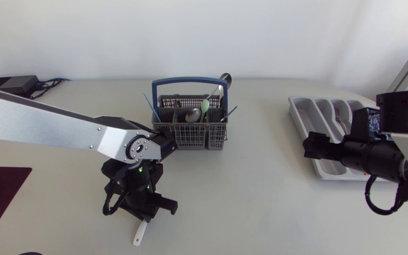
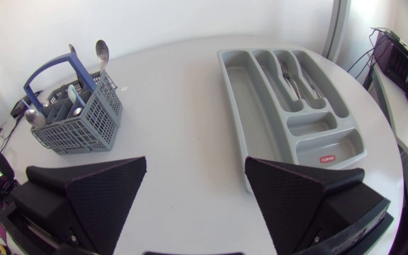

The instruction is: Sort the cutlery from the basket into the organizer compartments.

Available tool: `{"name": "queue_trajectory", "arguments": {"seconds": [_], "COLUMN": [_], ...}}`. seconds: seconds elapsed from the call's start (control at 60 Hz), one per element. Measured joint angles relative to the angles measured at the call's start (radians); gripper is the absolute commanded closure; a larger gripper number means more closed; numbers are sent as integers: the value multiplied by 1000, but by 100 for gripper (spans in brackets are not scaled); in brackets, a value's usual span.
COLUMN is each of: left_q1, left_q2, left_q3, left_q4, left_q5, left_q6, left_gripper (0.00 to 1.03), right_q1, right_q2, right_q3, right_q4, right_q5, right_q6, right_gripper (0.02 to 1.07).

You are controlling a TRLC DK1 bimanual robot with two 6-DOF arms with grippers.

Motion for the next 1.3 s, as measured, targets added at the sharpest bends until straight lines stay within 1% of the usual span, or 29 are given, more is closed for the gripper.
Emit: {"name": "queue_trajectory", "arguments": {"seconds": [0.167,0.267,0.367,0.467,0.683,0.833,0.867,0.917,0.967,1.0,1.05,1.067,1.3], "left_q1": [7,5,-10,-30,-69,-77,-77,-77,-77,-77,-77,-77,-93], "left_q2": [-4,-14,-27,-48,-158,-165,-165,-165,-164,-163,-161,-160,-127], "left_q3": [0,-3,-14,-21,8,34,34,34,32,31,22,13,-47], "left_q4": [8,48,73,76,73,71,57,46,47,47,56,65,109], "left_q5": [-8,-29,-53,-54,-53,-54,-54,-53,-54,-54,-54,-54,-76], "left_q6": [11,12,11,12,15,24,35,42,45,49,52,53,53], "left_gripper": [90,90,90,90,90,89,88,83,75,72,62,61,60], "right_q1": [0,2,2,11,32,32,32,32,32,32,32,32,32], "right_q2": [0,0,0,0,0,0,0,0,0,0,0,0,0], "right_q3": [-11,-11,-11,-11,-3,7,6,6,6,6,5,5,5], "right_q4": [18,26,26,25,-35,-42,-42,-41,-38,-37,-35,-35,-34], "right_q5": [3,3,3,0,-114,-132,-132,-132,-132,-132,-132,-132,-132], "right_q6": [0,0,0,0,-3,-3,-3,-4,-3,-3,-3,-3,-3], "right_gripper": [7,7,7,7,7,7,7,7,7,7,7,7,7]}}
